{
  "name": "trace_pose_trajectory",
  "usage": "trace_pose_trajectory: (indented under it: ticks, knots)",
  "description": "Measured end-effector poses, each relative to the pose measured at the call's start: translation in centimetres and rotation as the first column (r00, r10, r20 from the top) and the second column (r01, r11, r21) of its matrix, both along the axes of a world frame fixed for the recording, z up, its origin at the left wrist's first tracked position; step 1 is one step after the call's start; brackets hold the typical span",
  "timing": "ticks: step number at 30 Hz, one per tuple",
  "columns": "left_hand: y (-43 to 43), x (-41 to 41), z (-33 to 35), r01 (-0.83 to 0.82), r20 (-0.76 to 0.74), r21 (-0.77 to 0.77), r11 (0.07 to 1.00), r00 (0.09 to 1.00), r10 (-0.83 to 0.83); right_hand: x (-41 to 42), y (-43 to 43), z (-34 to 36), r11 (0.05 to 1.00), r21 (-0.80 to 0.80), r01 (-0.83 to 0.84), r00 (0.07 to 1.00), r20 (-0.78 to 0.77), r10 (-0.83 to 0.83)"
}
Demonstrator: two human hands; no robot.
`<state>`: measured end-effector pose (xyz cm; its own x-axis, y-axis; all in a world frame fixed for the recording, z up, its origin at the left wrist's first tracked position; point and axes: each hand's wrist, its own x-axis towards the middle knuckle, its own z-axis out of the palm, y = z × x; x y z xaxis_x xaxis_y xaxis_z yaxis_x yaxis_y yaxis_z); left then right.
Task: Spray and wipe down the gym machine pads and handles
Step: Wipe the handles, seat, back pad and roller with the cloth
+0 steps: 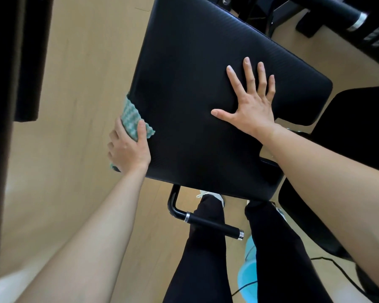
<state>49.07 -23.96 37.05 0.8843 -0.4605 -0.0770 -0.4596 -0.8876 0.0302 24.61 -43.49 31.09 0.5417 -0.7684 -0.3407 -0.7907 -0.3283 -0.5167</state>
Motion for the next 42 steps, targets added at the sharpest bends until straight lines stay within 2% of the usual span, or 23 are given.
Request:
trace_pose_trajectory:
  ticks: [5, 8, 10, 12, 14, 16, 19, 21, 24, 27, 29, 31, 34, 36, 39, 42]
  knots:
    - [4.7, -2.4, -0.5, -0.210, -0.086, -0.134, 0.968, 0.976, 0.200, 0.0, 0.1, -0.1, 1.000, -0.007, 0.007, 1.000, -0.011, -0.007]
    - [4.9, -5.8, -1.3, -0.173, -0.065, 0.001, 0.985, 0.983, 0.172, 0.0, 0.2, -0.2, 1.000, -0.014, 0.007, 1.000, -0.011, -0.007]
    - [4.6, -8.1, -1.9, -0.091, -0.058, 0.090, 0.992, 0.994, 0.097, 0.0, 0.1, -0.3, 1.000, -0.022, 0.007, 1.000, -0.020, -0.007]
    - [4.6, -10.4, -2.6, 0.083, -0.044, 0.137, 0.987, 0.996, -0.078, 0.0, 0.1, -0.3, 1.000, -0.027, 0.006, 1.000, -0.026, -0.006]
    - [4.1, -13.2, -3.3, 0.334, -0.069, 0.190, 0.923, 0.943, -0.327, 0.0, 0.2, -0.3, 1.000, -0.031, 0.006, 1.000, -0.026, -0.007]
    - [2.7, -15.4, -3.8, 0.501, -0.134, 0.233, 0.834, 0.865, -0.483, -0.2, 0.2, -0.4, 0.999, -0.031, 0.009, 1.000, -0.023, -0.010]
    - [1.0, -14.4, -3.9, 0.628, -0.174, 0.231, 0.744, 0.778, -0.603, -0.2, 0.2, -0.5, 0.999, -0.044, 0.005, 1.000, -0.029, -0.006]
    - [0.7, -11.6, -3.3, 0.659, -0.161, 0.207, 0.723, 0.752, -0.639, -0.2, 0.2, -0.5, 0.999, -0.039, 0.002, 1.000, -0.021, -0.003]
    - [-0.5, -7.3, -1.9, 0.528, -0.085, 0.212, 0.822, 0.848, -0.523, -0.4, 0.3, -0.5, 1.000, -0.022, 0.009, 1.000, -0.012, -0.009]
    - [-3.7, -3.7, -0.5, 0.213, -0.046, 0.141, 0.967, 0.977, -0.209, -0.4, 0.2, -0.3, 1.000, -0.003, -0.001, 1.000, -0.017, 0.001]
    - [-6.2, -2.0, 0.1, 0.047, -0.099, 0.073, 0.996, 0.994, -0.040, -0.6, 0.2, -0.3, 1.000, 0.005, -0.005, 1.000, -0.018, 0.005]
    - [-8.6, -2.0, 0.1, 0.027, -0.094, 0.051, 0.998, 0.995, -0.022, -1.2, 0.4, -0.5, 1.000, -0.006, -0.018, 0.999, -0.029, 0.018]
    - [-11.5, -4.5, -0.8, 0.127, -0.020, 0.085, 0.988, 0.992, -0.126, -2.3, 0.7, -0.8, 0.999, -0.028, -0.035, 0.998, -0.049, 0.034]
    - [-12.3, -6.5, -1.5, 0.259, 0.010, 0.114, 0.959, 0.965, -0.262, -3.0, 0.9, -1.0, 0.998, -0.047, -0.032, 0.998, -0.064, 0.029]
    - [-11.4, -9.5, -2.5, 0.519, -0.009, 0.147, 0.842, 0.852, -0.523, -3.6, 1.2, -1.2, 0.996, -0.081, -0.021, 0.996, -0.089, 0.013]
    - [-8.4, -12.0, -3.3, 0.696, -0.083, 0.157, 0.700, 0.716, -0.693, -4.2, 1.3, -1.3, 0.993, -0.118, -0.012, 0.997, -0.079, 0.002]
